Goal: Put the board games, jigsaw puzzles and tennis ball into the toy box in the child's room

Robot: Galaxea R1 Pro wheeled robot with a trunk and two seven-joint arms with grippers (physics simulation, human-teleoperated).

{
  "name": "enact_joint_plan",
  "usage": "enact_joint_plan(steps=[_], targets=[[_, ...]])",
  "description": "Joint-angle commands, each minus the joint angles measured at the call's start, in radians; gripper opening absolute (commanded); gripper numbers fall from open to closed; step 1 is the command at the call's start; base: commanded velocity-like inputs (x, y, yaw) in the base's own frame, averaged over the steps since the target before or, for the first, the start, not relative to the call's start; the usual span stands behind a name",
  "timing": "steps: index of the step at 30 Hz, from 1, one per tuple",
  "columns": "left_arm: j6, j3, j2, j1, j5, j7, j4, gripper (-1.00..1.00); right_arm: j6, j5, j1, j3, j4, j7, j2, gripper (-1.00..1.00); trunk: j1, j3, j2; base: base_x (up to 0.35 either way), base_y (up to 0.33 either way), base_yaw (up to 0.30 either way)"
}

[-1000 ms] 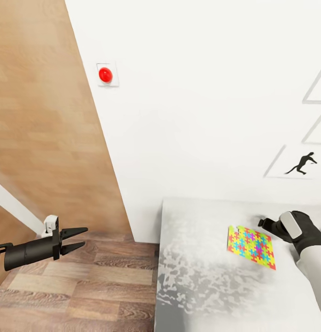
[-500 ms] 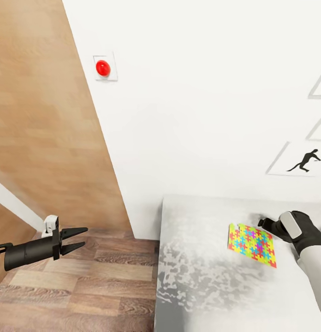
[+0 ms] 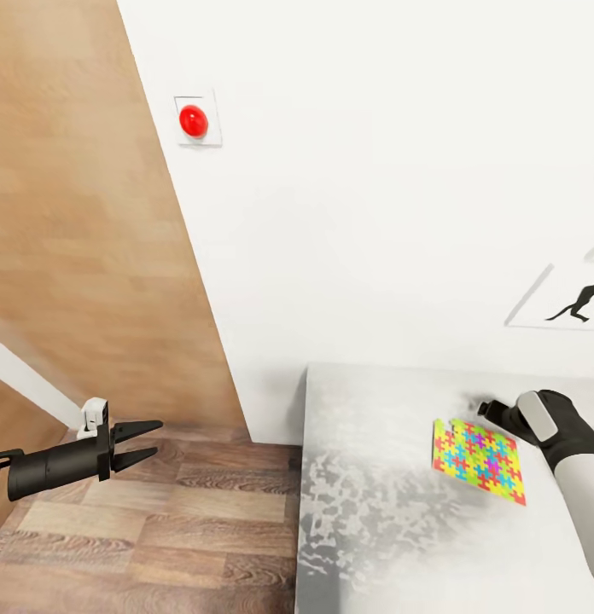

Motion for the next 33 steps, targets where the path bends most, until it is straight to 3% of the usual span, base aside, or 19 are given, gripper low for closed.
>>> enact_joint_plan(steps=[1,33], targets=[[0.001,-0.002,0.001,-0.001,-0.008,-0.010,0.001,1.00,-0.002,-0.011,0.000,0.000,-0.002,-0.008,0.001,1.00,0.001,-0.002,-0.002,0.012,0.008,0.000],[0.001,-0.002,0.001,-0.001,-0.008,-0.010,0.001,1.00,-0.023,-0.014,0.003,0.000,0.000,-0.008,0.000,1.00,0.001,-0.002,-0.002,0.001,0.001,0.000]])
